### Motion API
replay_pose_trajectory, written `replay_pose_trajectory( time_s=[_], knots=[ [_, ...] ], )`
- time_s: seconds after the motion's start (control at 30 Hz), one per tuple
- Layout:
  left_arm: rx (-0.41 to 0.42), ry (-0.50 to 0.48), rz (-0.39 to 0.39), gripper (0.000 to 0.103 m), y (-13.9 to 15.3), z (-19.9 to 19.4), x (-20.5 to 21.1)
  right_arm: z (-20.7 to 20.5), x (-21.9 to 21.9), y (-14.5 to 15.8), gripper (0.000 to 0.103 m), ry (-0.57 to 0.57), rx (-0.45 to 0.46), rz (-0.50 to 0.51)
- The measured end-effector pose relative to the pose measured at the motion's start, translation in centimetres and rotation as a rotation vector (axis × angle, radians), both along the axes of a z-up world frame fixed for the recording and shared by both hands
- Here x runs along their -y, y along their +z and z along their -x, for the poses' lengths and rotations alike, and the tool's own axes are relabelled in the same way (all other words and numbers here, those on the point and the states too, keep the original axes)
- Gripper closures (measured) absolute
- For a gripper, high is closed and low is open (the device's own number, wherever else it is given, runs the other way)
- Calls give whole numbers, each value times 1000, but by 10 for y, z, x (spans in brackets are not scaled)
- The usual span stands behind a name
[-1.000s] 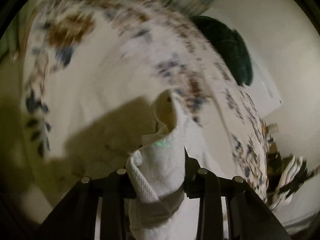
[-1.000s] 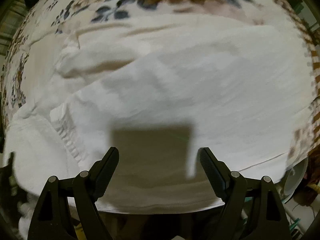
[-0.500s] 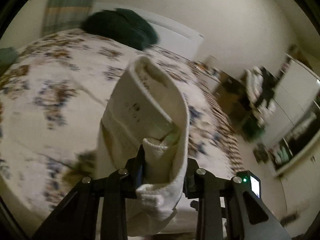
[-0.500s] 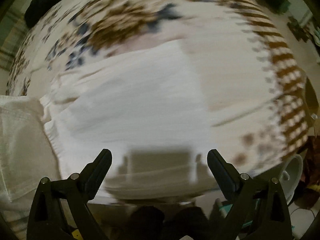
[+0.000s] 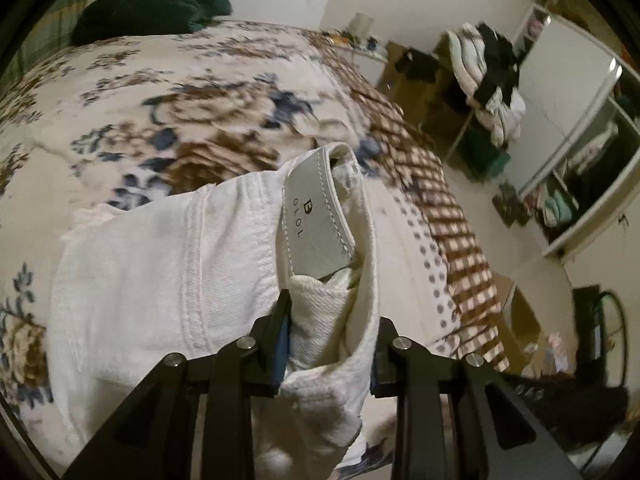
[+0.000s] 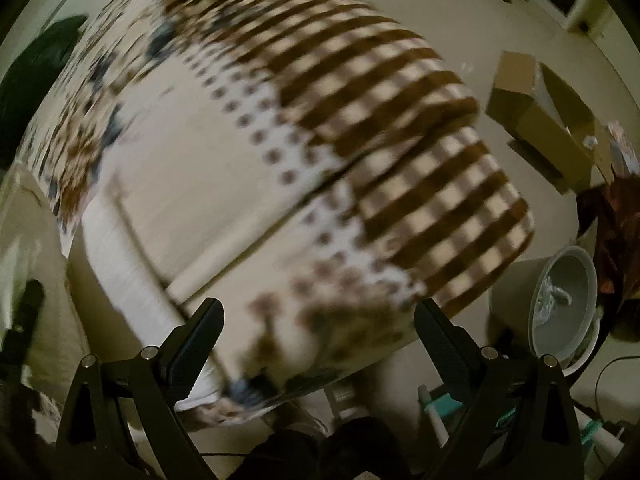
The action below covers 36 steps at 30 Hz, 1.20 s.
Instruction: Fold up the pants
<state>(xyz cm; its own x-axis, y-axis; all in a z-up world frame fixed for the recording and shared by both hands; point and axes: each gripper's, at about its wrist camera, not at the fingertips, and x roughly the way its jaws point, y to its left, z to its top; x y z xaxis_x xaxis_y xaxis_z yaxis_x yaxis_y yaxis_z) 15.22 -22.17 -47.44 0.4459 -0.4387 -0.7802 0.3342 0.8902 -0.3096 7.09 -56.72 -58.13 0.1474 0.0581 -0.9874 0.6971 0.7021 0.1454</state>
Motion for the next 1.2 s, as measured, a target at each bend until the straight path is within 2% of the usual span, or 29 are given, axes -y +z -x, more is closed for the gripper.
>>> replay_pose_trajectory(
  time_s=[0.13, 0.2, 0.33, 0.4, 0.43, 0.47, 0.6, 0.7, 0.77, 0.87, 0.93, 0.97, 1.0, 1.03, 1.07, 1.17, 1.2],
  knots=[
    [-29, -17, -52, 76, -15, 2, 20, 3, 24, -13, 5, -43, 0, -9],
    [-76, -18, -81, 73, -22, -3, 24, 4, 28, -16, 5, -55, 3, -15],
    [-162, -19, -71, 62, -23, -11, 23, 6, 37, -19, 5, -70, 24, -45],
    [-167, -23, -46, 45, -14, -11, 20, 3, 36, -16, 5, -78, 54, -83],
    [-158, -22, -42, 23, -6, -10, 19, 2, 37, -14, 5, -83, 78, -108],
    [-145, -18, -41, 10, 0, -9, 18, 2, 39, -10, 5, -86, 108, -135],
    [-131, 31, -25, 9, 30, -9, -6, -13, 39, 0, 5, -95, 247, -296],
    [-156, 127, -72, 9, 33, -16, -47, -37, 28, 0, 5, -44, 319, -416],
    [-209, 216, -122, 9, 20, -25, -86, -66, 12, -8, 5, 35, 332, -478],
    [-282, 345, -209, 9, -11, -33, -146, -103, -14, -23, 5, 131, 317, -492],
    [-303, 394, -254, 9, -27, -34, -173, -123, -30, -34, 5, 183, 302, -497],
    [-315, 418, -278, 9, -34, -36, -186, -127, -36, -37, 8, 203, 285, -496],
    [-323, 433, -284, 9, -39, -37, -196, -129, -42, -40, 26, 217, 281, -502],
    [-326, 443, -285, 9, -44, -39, -204, -131, -50, -38, 39, 234, 280, -481],
    [-329, 450, -294, 9, -48, -41, -211, -132, -54, -38, 57, 243, 250, -430],
    [-328, 438, -285, 9, -49, -46, -215, -123, -66, -23, 79, 237, 266, -366],
    [-325, 433, -282, 9, -47, -48, -214, -120, -68, -16, 83, 230, 270, -356]
  ],
)
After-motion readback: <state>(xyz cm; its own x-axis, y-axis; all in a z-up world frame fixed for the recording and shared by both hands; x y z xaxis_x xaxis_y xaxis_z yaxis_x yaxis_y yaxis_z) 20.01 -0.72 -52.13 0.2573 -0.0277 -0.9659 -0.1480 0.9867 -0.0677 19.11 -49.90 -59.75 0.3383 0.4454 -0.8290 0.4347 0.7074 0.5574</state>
